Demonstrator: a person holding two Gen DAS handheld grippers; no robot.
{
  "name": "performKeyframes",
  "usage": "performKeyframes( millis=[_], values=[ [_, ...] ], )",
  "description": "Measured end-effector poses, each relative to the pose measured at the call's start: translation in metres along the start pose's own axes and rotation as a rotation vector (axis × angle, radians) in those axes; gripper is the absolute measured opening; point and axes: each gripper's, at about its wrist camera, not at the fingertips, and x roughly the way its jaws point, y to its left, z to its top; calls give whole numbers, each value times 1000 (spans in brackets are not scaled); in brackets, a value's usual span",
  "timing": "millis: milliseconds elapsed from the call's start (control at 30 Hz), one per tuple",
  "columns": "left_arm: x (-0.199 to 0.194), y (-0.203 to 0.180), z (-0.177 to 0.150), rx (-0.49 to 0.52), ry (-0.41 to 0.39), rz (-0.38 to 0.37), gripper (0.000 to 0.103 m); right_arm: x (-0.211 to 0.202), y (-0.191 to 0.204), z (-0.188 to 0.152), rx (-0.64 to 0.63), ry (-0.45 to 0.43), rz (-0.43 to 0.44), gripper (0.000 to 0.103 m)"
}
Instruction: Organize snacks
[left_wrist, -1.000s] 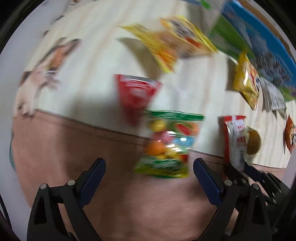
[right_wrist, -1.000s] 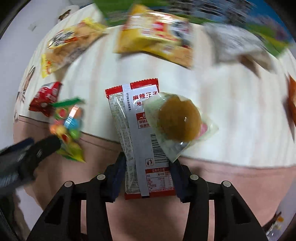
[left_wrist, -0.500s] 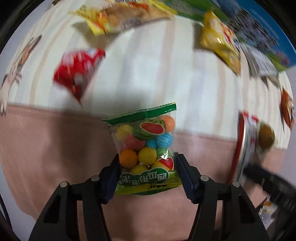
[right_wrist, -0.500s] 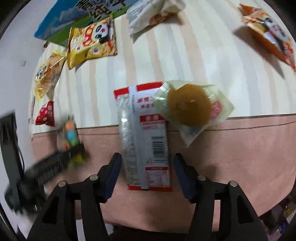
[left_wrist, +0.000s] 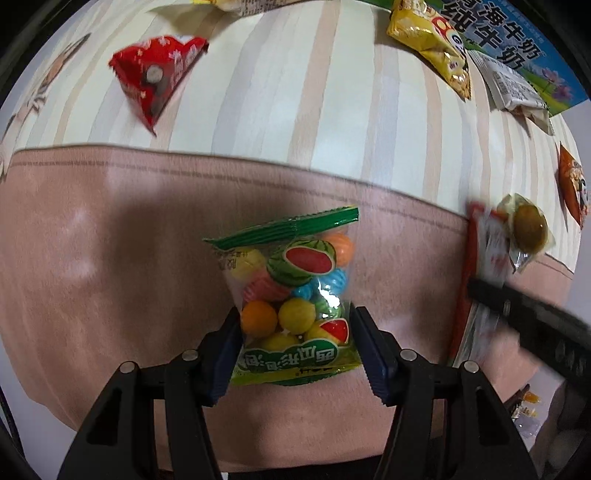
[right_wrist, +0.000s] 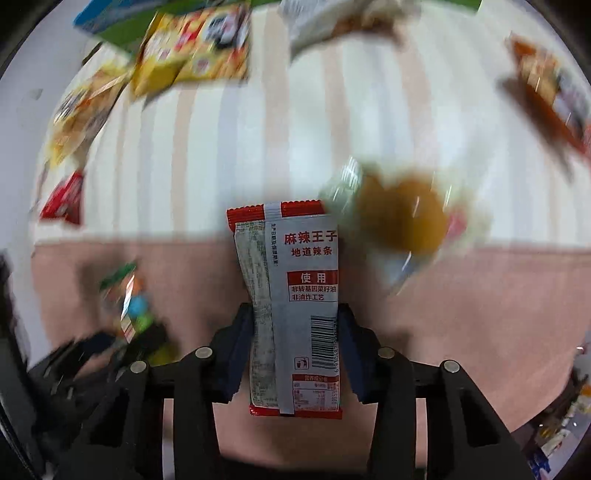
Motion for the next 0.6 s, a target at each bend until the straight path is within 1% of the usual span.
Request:
performKeyframes(
  millis=[33,67,133,167,200,267,300,367,400,467,500,600],
  values=[
    [2,-1,-2,3,7,-3,57,2,-4,-7,-3,38,45,47],
    [8,-3,-7,6,14,0,57,3,-8,-11,2,55,67,49],
    [14,-3,-8,0,20,5,57,5,-15,-16,21,60,95,53],
    [16,-5,-8,-1,24,8,57,6,-19,-16,30,55,105,56],
    [19,-5,-9,-2,29,12,57,7,-21,-16,39,53,106,57],
    [20,-6,-9,-5,23,9,57,14,-21,-19,36,47,78,57],
    [21,-10,-4,-5,22,8,57,13,-23,-21,28,42,62,57],
    [21,-14,-2,-8,16,2,56,16,-11,-22,11,26,14,51],
    [19,-14,-4,-6,15,4,51,13,-13,-25,7,22,5,49],
    [13,-13,-4,-5,18,-13,50,5,-17,-29,11,13,16,45],
    [9,-13,-6,-5,15,-25,50,2,-9,-29,13,7,31,44],
    [-8,-13,-7,7,-3,-43,48,-23,-18,-28,17,-25,76,44]
  ],
)
